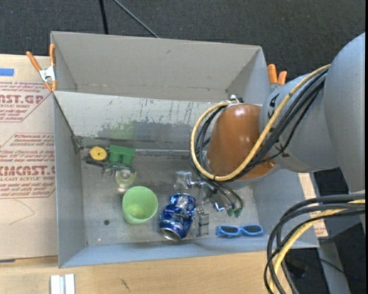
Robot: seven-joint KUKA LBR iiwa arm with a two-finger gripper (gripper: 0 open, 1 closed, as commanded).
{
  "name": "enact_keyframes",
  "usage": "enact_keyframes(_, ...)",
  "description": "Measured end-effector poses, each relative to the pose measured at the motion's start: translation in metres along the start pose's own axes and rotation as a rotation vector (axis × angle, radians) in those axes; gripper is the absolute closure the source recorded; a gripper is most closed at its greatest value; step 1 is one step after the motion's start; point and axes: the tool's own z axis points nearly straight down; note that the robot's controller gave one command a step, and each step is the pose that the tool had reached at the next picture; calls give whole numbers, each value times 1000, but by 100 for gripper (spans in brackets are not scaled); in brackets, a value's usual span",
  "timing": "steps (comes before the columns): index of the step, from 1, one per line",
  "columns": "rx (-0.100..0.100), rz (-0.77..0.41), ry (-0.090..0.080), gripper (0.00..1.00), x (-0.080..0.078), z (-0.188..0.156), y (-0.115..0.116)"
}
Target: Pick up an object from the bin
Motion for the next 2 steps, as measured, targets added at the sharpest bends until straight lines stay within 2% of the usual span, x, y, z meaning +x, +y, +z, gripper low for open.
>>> enact_keyframes(1, 2, 2, 1, 100, 1, 1, -2)
enact_keyframes(2, 1, -516, 1, 100, -35, 8, -10)
